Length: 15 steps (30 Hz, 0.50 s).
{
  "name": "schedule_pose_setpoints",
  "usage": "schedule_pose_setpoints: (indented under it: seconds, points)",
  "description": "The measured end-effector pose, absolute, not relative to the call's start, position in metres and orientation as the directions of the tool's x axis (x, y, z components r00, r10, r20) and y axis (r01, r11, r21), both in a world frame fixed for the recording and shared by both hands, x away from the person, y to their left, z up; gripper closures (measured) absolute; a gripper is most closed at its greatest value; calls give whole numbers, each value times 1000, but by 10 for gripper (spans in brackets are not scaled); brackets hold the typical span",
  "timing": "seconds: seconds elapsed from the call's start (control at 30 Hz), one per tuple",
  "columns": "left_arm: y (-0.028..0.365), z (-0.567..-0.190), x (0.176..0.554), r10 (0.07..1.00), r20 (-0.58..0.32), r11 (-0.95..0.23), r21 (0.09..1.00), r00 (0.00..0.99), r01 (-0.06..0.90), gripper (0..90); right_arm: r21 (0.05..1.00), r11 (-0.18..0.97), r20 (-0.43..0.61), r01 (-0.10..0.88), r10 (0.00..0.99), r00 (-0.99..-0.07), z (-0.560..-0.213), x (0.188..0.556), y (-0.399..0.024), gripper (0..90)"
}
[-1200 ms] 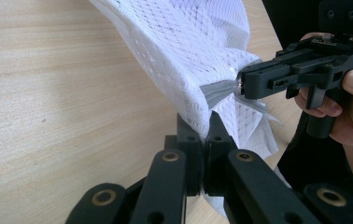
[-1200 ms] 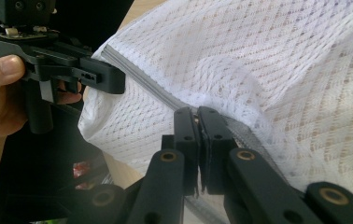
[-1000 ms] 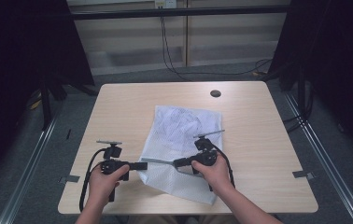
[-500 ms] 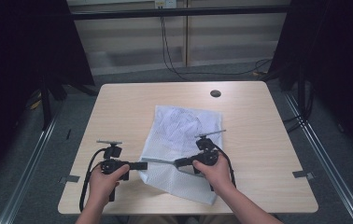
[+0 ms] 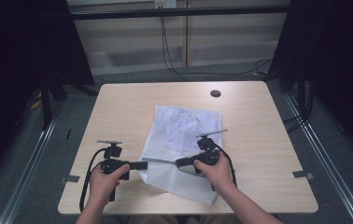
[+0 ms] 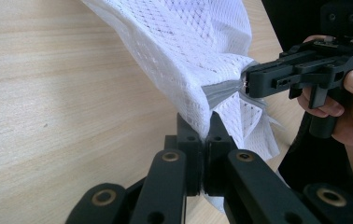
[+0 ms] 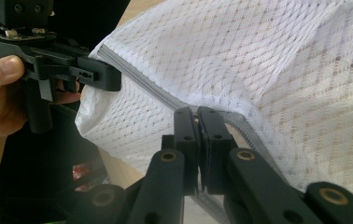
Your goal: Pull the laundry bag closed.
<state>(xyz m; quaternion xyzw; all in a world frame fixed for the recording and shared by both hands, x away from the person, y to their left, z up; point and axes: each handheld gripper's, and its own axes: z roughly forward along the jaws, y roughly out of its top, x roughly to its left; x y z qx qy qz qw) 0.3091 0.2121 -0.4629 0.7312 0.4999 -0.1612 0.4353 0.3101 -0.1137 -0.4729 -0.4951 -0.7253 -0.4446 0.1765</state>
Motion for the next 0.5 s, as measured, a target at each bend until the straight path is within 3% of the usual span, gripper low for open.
schedule_pose_setpoints:
  seconds: [0.5]
  points:
    - [212,-463,309,592,-663,-136,478,458,868,882,475,124,679,871,577,-453,-473,308,-116,872]
